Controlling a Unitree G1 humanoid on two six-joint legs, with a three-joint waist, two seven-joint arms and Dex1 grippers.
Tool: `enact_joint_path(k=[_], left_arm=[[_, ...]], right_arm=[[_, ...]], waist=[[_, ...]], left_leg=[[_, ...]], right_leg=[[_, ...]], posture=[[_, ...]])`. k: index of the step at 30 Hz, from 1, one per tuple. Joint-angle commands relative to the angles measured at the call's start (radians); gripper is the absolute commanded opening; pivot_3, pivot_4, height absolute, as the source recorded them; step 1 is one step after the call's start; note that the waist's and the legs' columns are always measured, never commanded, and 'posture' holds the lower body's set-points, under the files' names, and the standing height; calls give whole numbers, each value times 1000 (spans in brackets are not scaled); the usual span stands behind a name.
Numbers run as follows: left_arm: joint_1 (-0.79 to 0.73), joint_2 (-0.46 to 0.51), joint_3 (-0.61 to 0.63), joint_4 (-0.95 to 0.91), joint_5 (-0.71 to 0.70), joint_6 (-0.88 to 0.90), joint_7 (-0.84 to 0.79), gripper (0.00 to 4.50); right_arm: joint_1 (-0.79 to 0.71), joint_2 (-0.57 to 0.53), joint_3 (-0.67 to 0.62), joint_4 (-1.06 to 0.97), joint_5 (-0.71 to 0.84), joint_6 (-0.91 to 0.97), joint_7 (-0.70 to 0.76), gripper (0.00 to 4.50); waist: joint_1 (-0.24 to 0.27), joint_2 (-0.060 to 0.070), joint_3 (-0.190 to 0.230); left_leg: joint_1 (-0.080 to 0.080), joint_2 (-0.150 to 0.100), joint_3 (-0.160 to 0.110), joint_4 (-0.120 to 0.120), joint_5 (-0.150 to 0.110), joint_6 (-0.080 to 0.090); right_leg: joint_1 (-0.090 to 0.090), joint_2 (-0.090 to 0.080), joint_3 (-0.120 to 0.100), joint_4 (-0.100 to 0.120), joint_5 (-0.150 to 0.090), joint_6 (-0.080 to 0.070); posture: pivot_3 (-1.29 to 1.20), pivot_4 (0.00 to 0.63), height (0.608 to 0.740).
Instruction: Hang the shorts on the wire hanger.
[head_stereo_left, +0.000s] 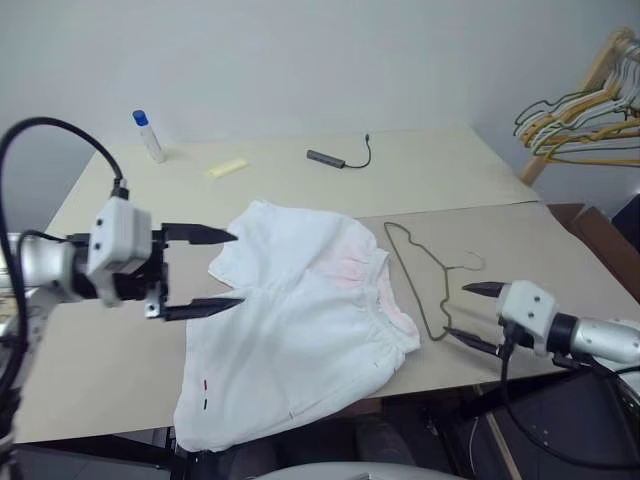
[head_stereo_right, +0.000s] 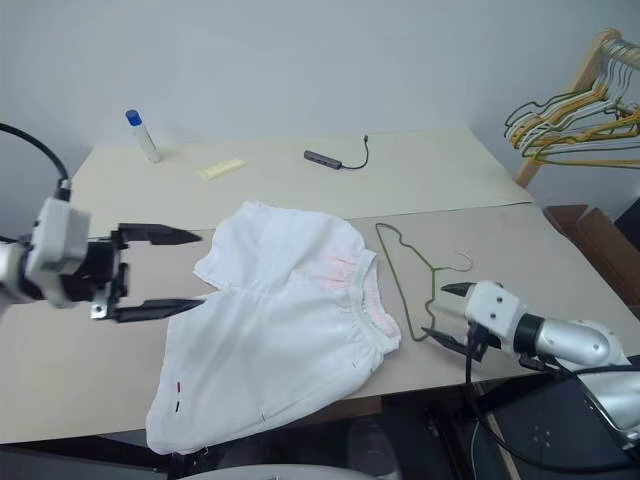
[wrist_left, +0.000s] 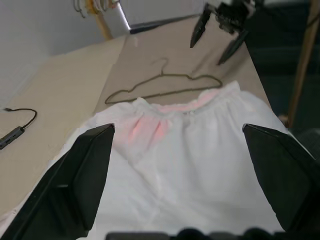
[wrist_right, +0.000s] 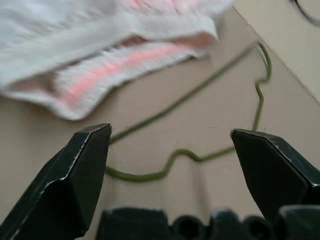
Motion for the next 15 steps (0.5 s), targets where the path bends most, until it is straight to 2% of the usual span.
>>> enact_joint_path(k=[1,5,7,10,15], left_arm=[[-41,-46,-34,-43,-15,39,65,4463],[-44,-70,-52,-36,7,34,55,4463],[-48,-75,-56,-29,13,33,55,4463],[-57,-85,-54,-1,23,22,53,4500],[-57,-98,-54,7,40,18,64,4500]], right_arm=[[-95,42,7,-20,-1,293,-52,4500],[-203,104,68,0,-67,517,-72,4500],[-242,127,108,24,-122,570,-70,4500],[-277,148,132,23,-154,636,-45,3918],[-296,166,143,33,-194,746,-46,2277]], waist=[[0,0,0],[1,0,0],[1,0,0],[1,0,-1],[2,-2,-2]], left_leg=[[-3,0,0,0,0,0],[-8,-1,-1,2,0,0],[-8,-1,0,2,0,0],[-8,-1,1,3,0,0],[-8,-1,1,3,0,0]], right_leg=[[-2,0,0,0,0,0],[-9,0,0,1,0,0],[-9,0,0,2,0,0],[-8,1,0,1,0,0],[-7,1,-1,1,0,0]], posture=[[-189,0,740],[-198,0,740],[-195,0,740],[-191,0,740],[-187,0,740]])
